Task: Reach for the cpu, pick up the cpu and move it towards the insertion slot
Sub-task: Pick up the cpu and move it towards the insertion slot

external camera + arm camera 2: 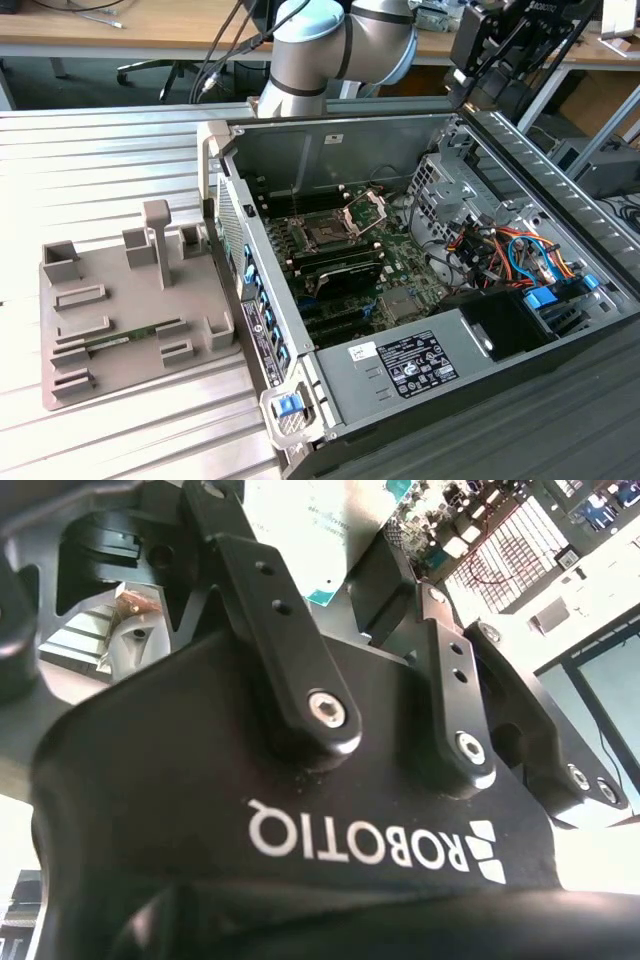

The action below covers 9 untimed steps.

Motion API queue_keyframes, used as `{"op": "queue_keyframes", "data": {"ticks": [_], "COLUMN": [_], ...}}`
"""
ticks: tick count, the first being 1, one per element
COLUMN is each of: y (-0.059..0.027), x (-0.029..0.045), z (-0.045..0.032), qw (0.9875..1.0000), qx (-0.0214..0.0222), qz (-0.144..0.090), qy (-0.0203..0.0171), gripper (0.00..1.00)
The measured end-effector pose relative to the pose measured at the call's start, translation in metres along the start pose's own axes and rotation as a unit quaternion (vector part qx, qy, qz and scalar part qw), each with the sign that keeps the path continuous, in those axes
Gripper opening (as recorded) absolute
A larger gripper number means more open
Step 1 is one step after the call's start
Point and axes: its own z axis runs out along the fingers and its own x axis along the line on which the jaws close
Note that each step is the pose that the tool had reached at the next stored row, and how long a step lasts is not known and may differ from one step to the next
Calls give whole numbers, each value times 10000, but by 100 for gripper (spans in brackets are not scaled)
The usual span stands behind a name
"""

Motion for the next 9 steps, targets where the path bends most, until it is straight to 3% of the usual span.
{"op": "queue_keyframes", "data": {"ticks": [9], "y": [-9], "x": [-121], "z": [-6], "qw": [10000], "qx": [0], "qz": [0], "qy": [0], "gripper": [55]}}
